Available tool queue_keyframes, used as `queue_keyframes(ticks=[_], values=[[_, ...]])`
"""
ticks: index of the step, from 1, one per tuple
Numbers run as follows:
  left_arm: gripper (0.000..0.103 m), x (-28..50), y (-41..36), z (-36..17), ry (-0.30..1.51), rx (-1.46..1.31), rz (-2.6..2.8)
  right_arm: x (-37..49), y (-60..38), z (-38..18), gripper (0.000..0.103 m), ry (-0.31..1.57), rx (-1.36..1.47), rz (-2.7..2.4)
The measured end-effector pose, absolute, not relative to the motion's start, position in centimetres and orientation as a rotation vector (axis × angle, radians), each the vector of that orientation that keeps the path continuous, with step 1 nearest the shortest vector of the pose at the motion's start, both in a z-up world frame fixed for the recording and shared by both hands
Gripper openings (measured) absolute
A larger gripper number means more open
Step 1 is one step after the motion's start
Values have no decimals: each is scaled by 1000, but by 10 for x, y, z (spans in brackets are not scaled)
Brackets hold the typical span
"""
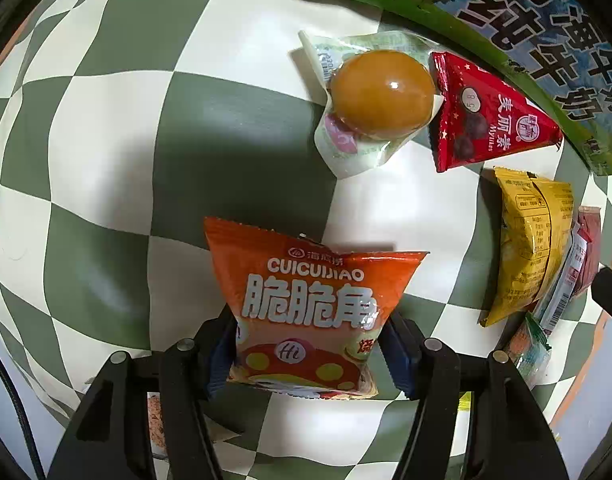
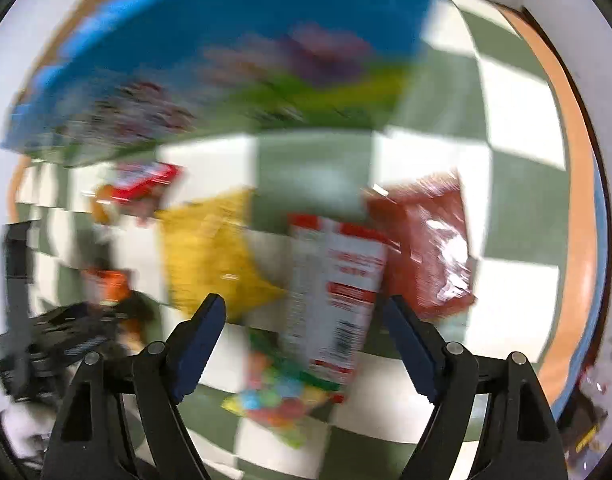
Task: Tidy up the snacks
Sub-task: 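Grasp the orange CUICUIJIAO bag with the left tool while the right grasps the yellow packet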
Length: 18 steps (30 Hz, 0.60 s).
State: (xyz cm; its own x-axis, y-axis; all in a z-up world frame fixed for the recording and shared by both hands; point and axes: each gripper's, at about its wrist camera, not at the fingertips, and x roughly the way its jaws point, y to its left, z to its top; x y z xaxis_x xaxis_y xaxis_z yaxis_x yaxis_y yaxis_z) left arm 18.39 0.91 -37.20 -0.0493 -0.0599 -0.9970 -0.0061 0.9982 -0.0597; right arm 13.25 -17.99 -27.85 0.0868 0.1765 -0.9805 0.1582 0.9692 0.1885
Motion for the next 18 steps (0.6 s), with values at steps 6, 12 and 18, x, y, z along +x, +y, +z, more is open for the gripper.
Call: queue_keyframes(ticks=[6, 12, 18], values=[[61, 186, 12, -372, 1621, -37, -56, 174, -115, -302, 83, 1511, 164, 64], [55, 179, 13, -370, 1593, -22, -75, 171, -103, -323, 58, 1557, 216, 15], [52, 174, -23, -360, 1539, 100, -185, 131, -127, -328, 56, 1634, 368, 1]])
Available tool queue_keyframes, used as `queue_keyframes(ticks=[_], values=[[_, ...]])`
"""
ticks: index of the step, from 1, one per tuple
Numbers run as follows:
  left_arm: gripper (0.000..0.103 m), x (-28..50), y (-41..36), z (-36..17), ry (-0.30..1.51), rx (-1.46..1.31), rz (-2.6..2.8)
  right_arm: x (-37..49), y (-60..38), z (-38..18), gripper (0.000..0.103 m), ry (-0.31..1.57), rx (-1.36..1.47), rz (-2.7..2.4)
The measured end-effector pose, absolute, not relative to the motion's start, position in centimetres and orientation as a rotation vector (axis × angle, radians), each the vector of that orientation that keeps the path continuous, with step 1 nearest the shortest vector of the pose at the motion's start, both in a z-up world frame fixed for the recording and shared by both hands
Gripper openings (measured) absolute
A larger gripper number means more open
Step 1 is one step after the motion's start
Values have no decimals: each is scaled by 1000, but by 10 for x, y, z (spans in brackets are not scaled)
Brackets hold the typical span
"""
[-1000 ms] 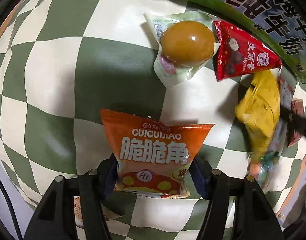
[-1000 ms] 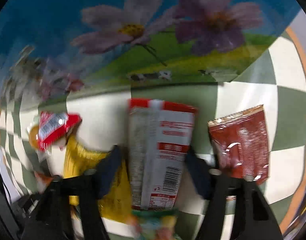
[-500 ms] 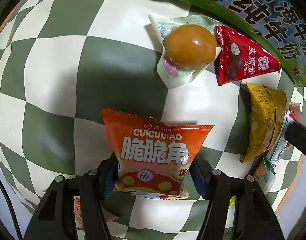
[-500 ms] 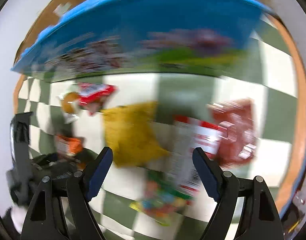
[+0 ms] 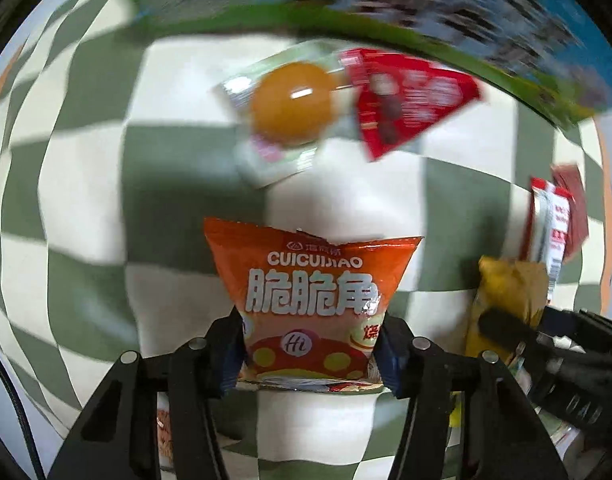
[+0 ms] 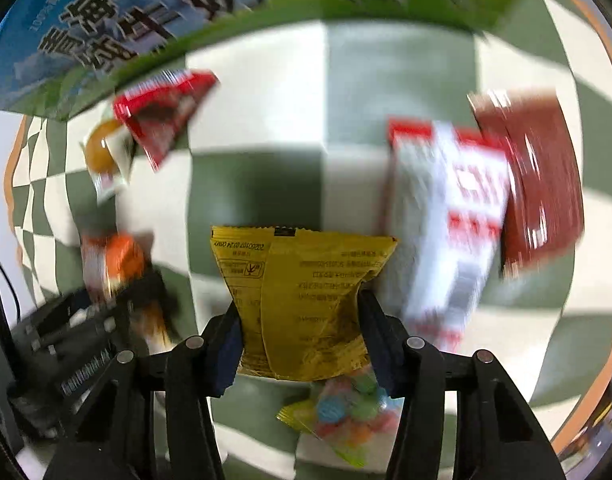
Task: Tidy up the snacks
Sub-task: 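Grasp the orange CUICUIJIAO bag with the left tool while the right grasps the yellow packet, then carry both bags into the cardboard box and open both tools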
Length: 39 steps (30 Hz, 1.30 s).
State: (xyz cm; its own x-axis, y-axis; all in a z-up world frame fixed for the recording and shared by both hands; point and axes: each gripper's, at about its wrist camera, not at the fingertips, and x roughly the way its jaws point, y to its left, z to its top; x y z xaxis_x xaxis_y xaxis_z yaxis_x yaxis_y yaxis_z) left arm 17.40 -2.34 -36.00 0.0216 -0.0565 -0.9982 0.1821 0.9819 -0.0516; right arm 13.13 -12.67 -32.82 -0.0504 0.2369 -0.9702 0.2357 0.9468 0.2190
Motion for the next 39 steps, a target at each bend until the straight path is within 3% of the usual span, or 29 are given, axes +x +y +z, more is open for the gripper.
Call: queue_keyframes(ticks=[2, 4, 6, 12, 18, 22, 30, 35, 39], values=[[53, 174, -38, -368, 1573, 132, -239, 121, -132, -328, 56, 1638, 391, -12], [61, 172, -45, -375, 1594, 166, -254, 119, -135, -328, 57, 1627, 409, -23], [61, 170, -46, -379, 1590, 175, -254, 120, -135, -331, 63, 1627, 420, -20], [53, 159, -43, -376, 1567, 192, -234, 109, -144, -330, 66, 1630, 424, -15], [46, 159, -32, -360, 1564, 161, -226, 84, -105, -334, 54, 1570, 325, -50], [46, 159, -24, -341, 1556, 127, -229, 77, -107, -323, 52, 1536, 363, -62], [46, 163, -13, -235, 1413, 30, -326, 72, -111, -244, 52, 1410, 485, 34], [46, 204, -19, -151, 1291, -38, -374, 97, -131, -167, 52, 1262, 534, 86], [46, 240, -25, -117, 1234, -38, -373, 124, -152, -118, 52, 1158, 555, 107]])
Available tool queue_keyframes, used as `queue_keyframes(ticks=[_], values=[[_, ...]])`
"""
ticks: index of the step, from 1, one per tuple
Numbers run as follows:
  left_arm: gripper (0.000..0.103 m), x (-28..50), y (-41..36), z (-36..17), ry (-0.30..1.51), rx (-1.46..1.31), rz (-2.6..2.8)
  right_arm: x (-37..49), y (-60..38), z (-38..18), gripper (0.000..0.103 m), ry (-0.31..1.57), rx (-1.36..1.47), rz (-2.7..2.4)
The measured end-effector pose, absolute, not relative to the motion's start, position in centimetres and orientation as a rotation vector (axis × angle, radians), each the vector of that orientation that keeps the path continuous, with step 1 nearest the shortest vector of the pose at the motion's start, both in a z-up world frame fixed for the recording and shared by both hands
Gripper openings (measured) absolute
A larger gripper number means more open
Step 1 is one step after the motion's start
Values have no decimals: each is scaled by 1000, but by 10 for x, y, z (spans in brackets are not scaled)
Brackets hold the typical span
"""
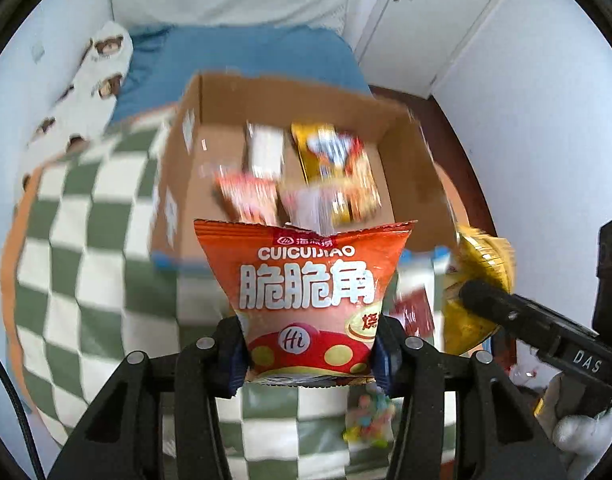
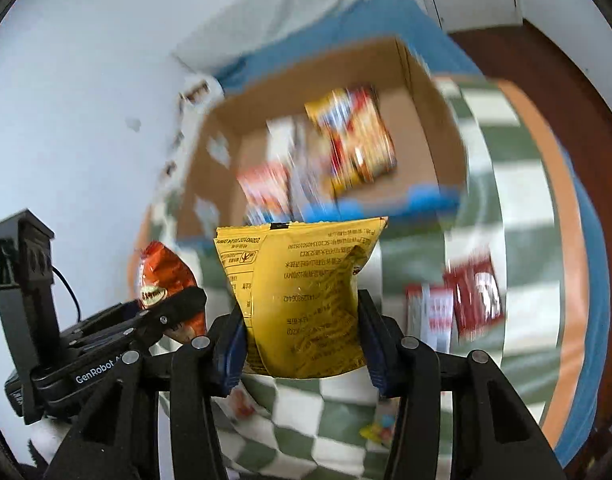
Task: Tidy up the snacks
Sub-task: 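Carry both bags into the cardboard box and open both tools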
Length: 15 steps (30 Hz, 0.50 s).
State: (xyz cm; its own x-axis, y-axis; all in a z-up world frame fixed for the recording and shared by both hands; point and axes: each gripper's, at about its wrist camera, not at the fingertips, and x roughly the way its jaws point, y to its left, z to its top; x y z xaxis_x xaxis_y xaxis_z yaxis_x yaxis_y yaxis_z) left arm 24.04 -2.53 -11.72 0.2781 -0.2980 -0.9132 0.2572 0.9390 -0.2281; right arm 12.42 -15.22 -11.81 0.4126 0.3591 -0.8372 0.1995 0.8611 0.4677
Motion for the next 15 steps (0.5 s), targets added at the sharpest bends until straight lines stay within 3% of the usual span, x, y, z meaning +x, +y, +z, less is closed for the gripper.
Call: queue_keyframes(ticks=[7, 15], values=[[46, 330, -34, -144, 1290, 123, -244, 206, -183, -98, 52, 1109, 479, 35], [48, 373, -35, -214, 1441, 280, -146, 267, -192, -169, 52, 1261, 419, -38]])
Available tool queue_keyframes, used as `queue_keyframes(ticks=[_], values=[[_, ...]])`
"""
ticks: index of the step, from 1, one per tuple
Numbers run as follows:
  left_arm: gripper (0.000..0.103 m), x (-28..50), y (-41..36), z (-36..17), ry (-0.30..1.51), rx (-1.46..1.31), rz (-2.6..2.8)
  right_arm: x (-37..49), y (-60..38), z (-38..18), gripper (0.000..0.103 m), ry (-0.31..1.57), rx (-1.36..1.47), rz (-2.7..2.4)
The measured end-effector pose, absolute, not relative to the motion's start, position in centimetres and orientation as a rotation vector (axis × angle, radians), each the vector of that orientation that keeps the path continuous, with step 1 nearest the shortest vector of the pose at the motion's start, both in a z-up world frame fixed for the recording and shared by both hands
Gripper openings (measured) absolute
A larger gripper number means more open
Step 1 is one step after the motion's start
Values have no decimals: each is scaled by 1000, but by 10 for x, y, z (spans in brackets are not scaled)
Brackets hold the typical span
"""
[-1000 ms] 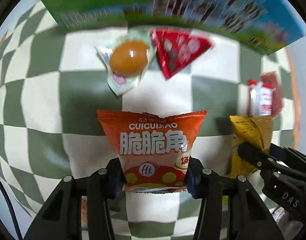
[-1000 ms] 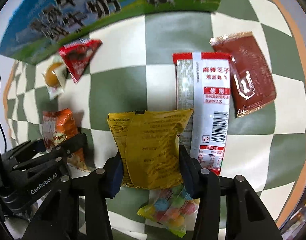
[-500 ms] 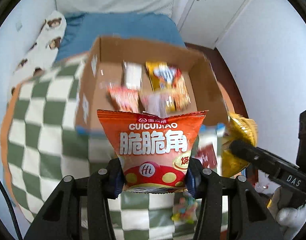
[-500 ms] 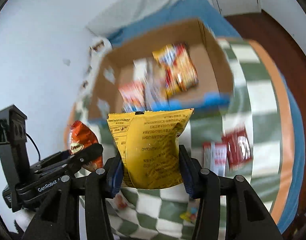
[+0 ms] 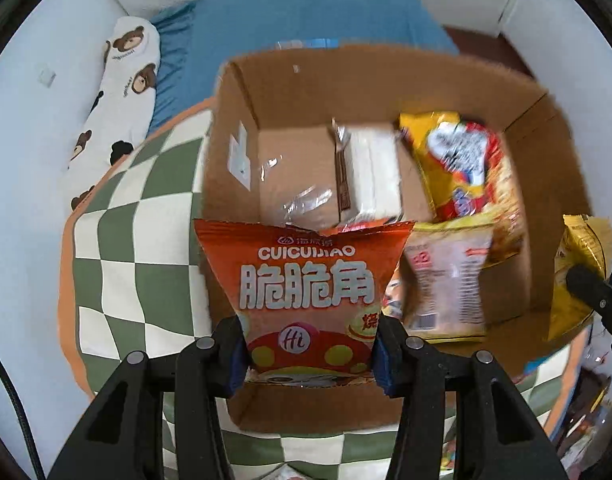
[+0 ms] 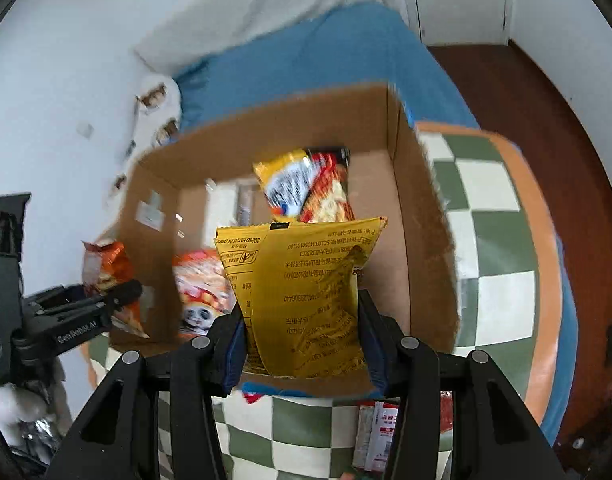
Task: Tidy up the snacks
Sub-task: 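Carry both bags into the cardboard box and open both tools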
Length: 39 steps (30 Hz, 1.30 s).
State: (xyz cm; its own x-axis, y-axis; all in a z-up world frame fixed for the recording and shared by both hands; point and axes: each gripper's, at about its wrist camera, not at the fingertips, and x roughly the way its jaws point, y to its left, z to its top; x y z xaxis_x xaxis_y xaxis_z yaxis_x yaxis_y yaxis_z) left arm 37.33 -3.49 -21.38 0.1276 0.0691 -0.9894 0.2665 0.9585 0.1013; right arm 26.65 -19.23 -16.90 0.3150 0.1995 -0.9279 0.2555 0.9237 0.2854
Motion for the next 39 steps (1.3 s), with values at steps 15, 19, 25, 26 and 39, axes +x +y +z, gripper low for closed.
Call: queue_keyframes(ticks=[15, 19, 25, 26, 39], values=[[90, 377, -42, -236, 1468, 175, -147, 278, -180, -238, 101, 1490, 309, -68], [90, 374, -44, -230, 1443, 157, -148, 278, -181, -229, 101, 1468, 273, -88], [90, 361, -47, -209, 1384, 112, -153, 274, -183, -212, 101, 1413, 243, -117], [90, 357, -47, -204, 1363, 108, -153, 272, -183, -208, 101, 1402, 238, -121], [90, 289, -40, -132, 1135, 73, -180, 220, -168, -140, 101, 1201, 187, -127]])
